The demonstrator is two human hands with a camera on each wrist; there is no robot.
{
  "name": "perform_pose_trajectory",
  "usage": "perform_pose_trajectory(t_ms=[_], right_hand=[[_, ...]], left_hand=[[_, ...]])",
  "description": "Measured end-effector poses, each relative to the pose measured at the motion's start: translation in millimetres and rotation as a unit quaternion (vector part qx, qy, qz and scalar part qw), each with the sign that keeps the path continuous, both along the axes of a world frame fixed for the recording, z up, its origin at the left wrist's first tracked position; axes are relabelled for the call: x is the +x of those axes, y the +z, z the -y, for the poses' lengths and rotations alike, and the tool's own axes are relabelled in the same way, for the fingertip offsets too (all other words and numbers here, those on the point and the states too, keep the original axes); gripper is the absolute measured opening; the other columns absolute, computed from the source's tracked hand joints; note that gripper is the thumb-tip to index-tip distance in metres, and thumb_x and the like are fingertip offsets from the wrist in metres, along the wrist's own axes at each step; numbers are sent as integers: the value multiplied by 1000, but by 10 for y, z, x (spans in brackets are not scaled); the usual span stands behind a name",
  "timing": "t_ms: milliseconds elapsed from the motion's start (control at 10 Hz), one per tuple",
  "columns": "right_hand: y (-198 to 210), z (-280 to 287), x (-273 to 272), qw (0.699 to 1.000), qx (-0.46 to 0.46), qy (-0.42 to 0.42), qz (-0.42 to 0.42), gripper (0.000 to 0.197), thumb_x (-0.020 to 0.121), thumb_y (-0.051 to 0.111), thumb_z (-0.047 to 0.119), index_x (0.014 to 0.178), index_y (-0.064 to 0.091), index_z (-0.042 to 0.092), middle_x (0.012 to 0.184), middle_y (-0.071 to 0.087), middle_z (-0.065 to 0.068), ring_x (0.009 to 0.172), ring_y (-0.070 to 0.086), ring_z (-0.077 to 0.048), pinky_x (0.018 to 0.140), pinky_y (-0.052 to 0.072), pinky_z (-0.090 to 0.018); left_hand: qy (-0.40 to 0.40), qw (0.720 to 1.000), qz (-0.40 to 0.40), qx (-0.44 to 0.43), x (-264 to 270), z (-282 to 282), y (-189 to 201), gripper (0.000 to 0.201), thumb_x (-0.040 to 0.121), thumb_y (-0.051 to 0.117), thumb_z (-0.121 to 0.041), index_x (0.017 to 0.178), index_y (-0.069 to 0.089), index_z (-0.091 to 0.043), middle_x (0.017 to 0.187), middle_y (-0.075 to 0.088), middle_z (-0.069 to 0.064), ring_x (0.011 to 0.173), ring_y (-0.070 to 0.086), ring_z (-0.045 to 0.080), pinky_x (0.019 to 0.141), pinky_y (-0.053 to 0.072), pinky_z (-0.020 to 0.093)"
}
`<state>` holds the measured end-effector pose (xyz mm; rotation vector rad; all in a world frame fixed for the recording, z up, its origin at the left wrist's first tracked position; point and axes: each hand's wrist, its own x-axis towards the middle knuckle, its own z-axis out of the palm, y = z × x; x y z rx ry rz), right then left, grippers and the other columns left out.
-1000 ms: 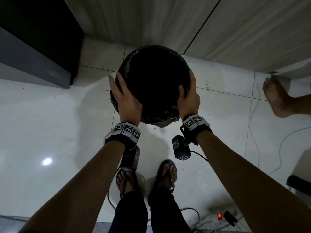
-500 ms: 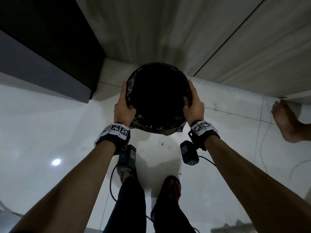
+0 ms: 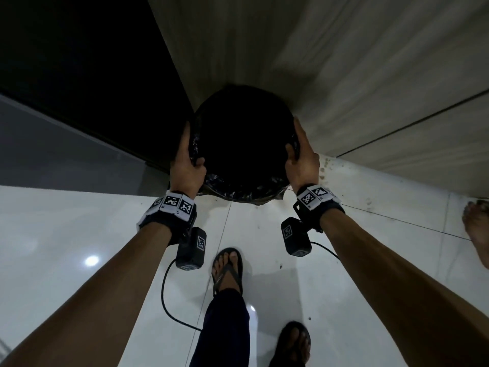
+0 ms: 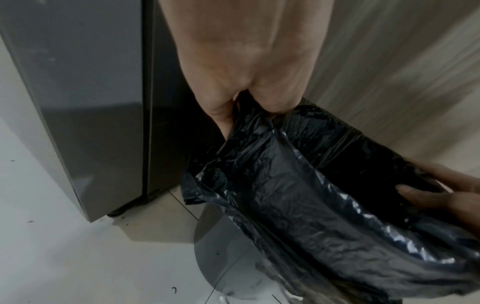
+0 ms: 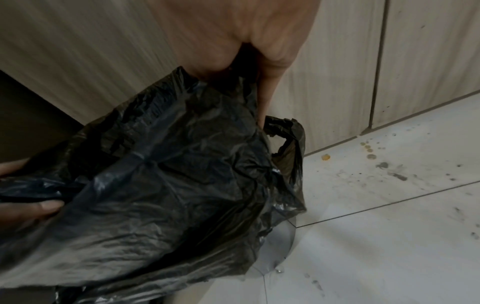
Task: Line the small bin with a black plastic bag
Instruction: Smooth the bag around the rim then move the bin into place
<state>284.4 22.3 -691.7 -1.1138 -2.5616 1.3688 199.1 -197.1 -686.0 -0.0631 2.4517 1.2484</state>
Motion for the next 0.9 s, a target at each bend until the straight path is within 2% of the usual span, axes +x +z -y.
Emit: perform_pose_trajectory(t_ms=[100, 200, 300, 400, 500, 600, 700, 800, 900], right_hand=[[-3, 97, -131, 1000, -3, 13, 23, 63, 97, 41, 13, 148, 23, 45, 111, 69, -15, 92, 65, -28, 78, 42, -22], [-30, 156, -242, 999, -18, 12, 31, 61, 98, 40, 19, 149, 20, 45, 118, 67, -14, 96, 64, -27, 81, 41, -23], [-111, 207, -279, 994, -70, -21, 75, 65, 98, 44, 39, 152, 7, 41, 133, 59, -15, 114, 60, -36, 93, 44, -33], [-197, 300, -173, 976, -159, -7, 148, 80, 87, 50, 61, 152, 13, 34, 146, 48, -14, 127, 50, -39, 108, 41, -46], [-183, 327, -70, 958, -201, 30, 203, 100, 71, 50, 78, 152, 13, 32, 145, 48, -15, 127, 50, -40, 106, 43, -52], [71, 317, -33, 972, -126, 50, 192, 89, 88, 51, 59, 154, 0, 28, 146, 46, -18, 126, 50, -43, 104, 43, -48], [475, 342, 105, 975, -78, 93, 185, 90, 91, 51, 54, 153, -9, 27, 145, 47, -21, 124, 51, -45, 100, 43, -46], [853, 403, 315, 975, -63, 136, 164, 91, 90, 53, 52, 153, -9, 28, 142, 50, -20, 117, 58, -43, 95, 49, -46], [1266, 459, 713, 974, -35, 171, 147, 92, 90, 53, 54, 153, -9, 31, 146, 47, -18, 117, 58, -40, 93, 49, -44]], left_hand=[[16, 1000, 15, -10, -128, 85, -46, 85, 86, 49, 9, 150, 18, -38, 155, 32, -2, 128, 34, 3, 103, 23, 19], [20, 999, 37, -12, -196, 156, -96, 84, 88, 50, 8, 151, 14, -36, 156, 29, 1, 135, 33, 11, 104, 24, 22], [39, 996, 83, 8, -114, 146, -82, 86, 92, 59, -15, 151, 1, -37, 158, 25, 5, 144, 28, 28, 113, 27, 40], [82, 989, 122, 18, 62, 94, -60, 97, 86, 67, -27, 151, -4, -33, 152, 37, 12, 137, 39, 32, 110, 32, 43], [81, 984, 157, 29, 196, 117, -94, 101, 82, 72, -29, 152, 0, -19, 152, 36, 11, 140, 35, 29, 114, 26, 37], [55, 985, 163, 25, 327, 159, 38, 109, 80, 74, -29, 152, -7, -17, 156, 30, 8, 143, 30, 26, 115, 23, 34], [31, 988, 150, 34, 530, 118, 359, 113, 81, 74, -20, 151, -14, -16, 159, 24, 7, 144, 26, 23, 106, 22, 20], [3, 990, 137, 34, 754, 58, 778, 109, 81, 75, -22, 153, -7, -17, 157, 28, 6, 143, 30, 22, 99, 25, 17], [-19, 991, 121, 57, 1154, 66, 1250, 106, 79, 76, -28, 153, 0, -25, 155, 31, -2, 142, 30, 17, 106, 26, 23]])
